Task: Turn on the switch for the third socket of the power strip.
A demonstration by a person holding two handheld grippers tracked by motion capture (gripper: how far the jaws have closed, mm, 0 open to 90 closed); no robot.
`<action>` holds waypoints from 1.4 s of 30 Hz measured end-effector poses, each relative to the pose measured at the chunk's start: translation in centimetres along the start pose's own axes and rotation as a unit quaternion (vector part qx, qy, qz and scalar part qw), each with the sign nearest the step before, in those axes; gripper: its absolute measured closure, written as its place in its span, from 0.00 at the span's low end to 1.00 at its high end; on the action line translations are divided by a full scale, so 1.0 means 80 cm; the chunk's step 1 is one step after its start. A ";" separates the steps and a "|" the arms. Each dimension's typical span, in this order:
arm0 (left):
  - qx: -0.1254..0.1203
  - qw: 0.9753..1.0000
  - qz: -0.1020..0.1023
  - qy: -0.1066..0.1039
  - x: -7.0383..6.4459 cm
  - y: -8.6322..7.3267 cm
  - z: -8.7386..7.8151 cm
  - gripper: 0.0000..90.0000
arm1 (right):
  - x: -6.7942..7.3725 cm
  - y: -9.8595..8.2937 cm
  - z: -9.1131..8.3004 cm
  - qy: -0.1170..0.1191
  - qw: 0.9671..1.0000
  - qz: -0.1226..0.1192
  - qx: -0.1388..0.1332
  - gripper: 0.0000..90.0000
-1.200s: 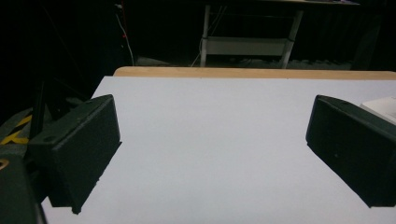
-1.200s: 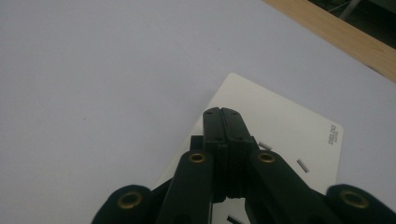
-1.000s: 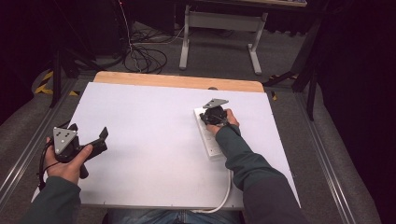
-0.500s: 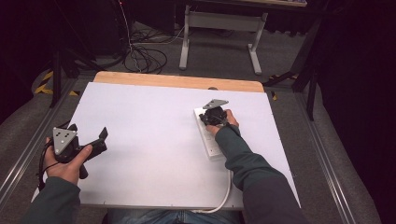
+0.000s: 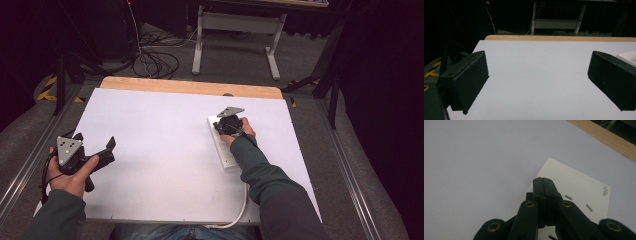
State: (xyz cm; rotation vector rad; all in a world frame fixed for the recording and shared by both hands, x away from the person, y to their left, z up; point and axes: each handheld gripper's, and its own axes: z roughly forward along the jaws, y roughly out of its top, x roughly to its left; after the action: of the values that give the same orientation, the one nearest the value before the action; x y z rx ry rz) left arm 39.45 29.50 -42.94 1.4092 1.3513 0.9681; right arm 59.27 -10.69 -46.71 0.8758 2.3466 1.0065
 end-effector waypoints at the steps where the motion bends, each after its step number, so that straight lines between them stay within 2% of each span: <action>1: 0.000 1.000 0.001 0.000 -0.001 0.000 0.000 0.04 | 0.000 0.000 0.000 0.000 1.000 0.000 0.000 1.00; 17: 0.005 1.000 0.003 -0.013 -0.007 0.002 0.011 0.04 | 0.000 -0.003 -0.005 -0.007 1.000 -0.005 0.004 1.00; 25: 0.007 1.000 0.009 -0.024 -0.012 0.003 0.019 0.04 | -0.009 -0.006 -0.019 -0.011 1.000 0.015 -0.011 1.00; 42: 0.007 1.000 0.007 -0.029 -0.015 0.004 0.025 0.04 | -0.023 -0.015 -0.045 -0.012 0.999 0.036 -0.021 1.00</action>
State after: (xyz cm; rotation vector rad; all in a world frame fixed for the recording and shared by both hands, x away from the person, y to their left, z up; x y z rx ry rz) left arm 41.33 28.16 -43.04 1.4495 1.3089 0.9215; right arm 57.93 -14.31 -45.08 0.9574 2.2796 1.0635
